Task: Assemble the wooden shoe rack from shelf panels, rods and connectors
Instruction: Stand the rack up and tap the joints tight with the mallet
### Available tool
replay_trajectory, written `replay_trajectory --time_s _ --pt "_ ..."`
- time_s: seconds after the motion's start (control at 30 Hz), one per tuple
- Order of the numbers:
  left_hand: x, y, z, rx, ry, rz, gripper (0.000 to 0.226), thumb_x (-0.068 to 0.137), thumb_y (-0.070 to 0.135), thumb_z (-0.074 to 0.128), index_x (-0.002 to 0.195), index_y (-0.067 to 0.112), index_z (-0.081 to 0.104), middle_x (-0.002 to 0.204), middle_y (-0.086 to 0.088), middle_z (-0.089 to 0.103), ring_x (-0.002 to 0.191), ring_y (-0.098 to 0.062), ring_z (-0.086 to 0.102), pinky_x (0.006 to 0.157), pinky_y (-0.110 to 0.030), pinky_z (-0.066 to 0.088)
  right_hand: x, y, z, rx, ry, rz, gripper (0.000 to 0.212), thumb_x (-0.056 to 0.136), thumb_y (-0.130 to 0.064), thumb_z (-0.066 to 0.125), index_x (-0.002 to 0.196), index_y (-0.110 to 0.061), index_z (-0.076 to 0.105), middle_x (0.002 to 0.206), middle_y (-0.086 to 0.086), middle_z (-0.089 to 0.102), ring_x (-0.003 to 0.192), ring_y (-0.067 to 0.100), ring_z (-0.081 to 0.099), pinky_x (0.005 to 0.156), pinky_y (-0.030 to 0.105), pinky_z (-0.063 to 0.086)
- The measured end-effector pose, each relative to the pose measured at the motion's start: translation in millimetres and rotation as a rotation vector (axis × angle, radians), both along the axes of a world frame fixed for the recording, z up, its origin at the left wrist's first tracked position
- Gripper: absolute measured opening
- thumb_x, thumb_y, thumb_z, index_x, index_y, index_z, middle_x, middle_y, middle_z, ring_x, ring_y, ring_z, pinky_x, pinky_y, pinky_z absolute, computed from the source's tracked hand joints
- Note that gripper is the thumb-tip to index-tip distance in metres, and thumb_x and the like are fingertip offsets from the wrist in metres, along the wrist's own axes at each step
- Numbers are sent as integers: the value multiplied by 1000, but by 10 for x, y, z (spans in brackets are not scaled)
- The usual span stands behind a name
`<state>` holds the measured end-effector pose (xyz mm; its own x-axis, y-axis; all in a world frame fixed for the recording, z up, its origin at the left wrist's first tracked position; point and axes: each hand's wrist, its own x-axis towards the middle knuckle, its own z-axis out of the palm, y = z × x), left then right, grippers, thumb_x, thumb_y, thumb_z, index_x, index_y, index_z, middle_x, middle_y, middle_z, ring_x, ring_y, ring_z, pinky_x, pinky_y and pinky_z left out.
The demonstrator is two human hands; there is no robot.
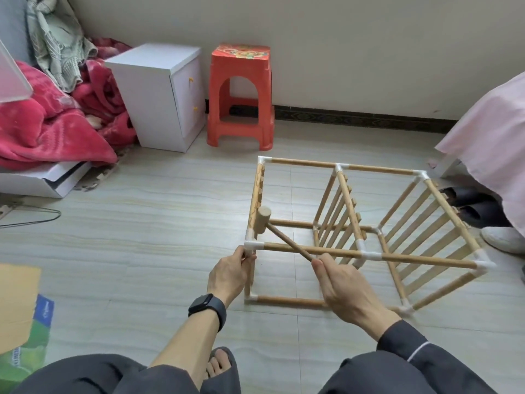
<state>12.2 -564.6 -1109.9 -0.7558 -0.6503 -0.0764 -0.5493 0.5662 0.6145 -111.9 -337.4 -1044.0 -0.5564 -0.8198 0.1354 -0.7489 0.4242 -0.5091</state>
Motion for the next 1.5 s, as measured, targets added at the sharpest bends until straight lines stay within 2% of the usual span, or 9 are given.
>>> replay_trajectory --time_s 0.1,0.2,0.37,0.63,0.77,0.87,1.03,1.2,1.5 --pt "-8 29 30 -31 -55 -10 16 105 40 43 114 28 49 102 -3 66 95 -27 62 78 -44 55 -73 202 -19 -138 -178 -141 39 103 -52 27 83 -25 47 53 1 53 42 15 45 41 34 36" --pt "-13 172 122 -230 204 70 61 89 20 67 142 12 40 145 -13 43 131 -32 46 107 -46 45 -163 475 -61 -303 -263 -309 41 103 -50 30 79 -24 50 54 -9 52 43 8 44 41 24 33" --pt "-476 569 563 -503 418 -256 80 65 11 70 138 17 36 145 -13 39 131 -31 41 112 -50 34 -462 908 -111 -448 -334 -663 44 109 -44 28 78 -20 48 60 -8 43 55 10 41 54 33 35" --pt "-1686 1755 796 -585 78 -769 61 95 40 54 149 24 31 148 -6 47 139 -26 38 119 -42 26 -878 1607 -179 -651 -412 -1084 43 110 -44 26 83 -20 50 74 -1 56 70 23 57 67 38 45" --pt "-2144 2190 722 -620 -61 -869 35 98 44 48 125 22 47 111 -1 64 103 -26 61 87 -39 48 -1080 1922 -309 -681 -404 -1208 37 109 -46 24 88 -30 50 91 -3 61 85 20 63 70 36 48" --pt "-2373 2298 621 -499 -144 -814 36 100 58 41 90 24 50 80 6 60 69 -17 58 55 -32 41 -1291 2046 -430 -728 -447 -1262 35 109 -46 25 103 -25 52 102 -5 60 97 20 64 85 45 55" --pt "-2472 2223 501 -326 -167 -752 57 91 75 44 68 25 59 65 6 63 57 -14 60 52 -28 50 -1568 2068 -607 -745 -556 -1340 40 110 -44 23 114 -17 52 111 -4 64 107 21 61 93 39 48" --pt "-2480 2033 632 -299 -67 -758 56 88 76 50 67 25 60 59 8 58 49 -9 50 47 -22 40 -1674 1880 -507 -653 -523 -1351 40 110 -44 21 106 -17 50 90 -4 58 77 16 54 75 33 39" --pt "-2170 1496 1493 -133 344 -614 66 84 77 54 55 18 60 43 11 50 37 -4 40 41 -18 31 -1705 1390 868 -822 -260 -1087 44 110 -44 23 113 -8 49 96 7 66 84 27 60 72 37 43"
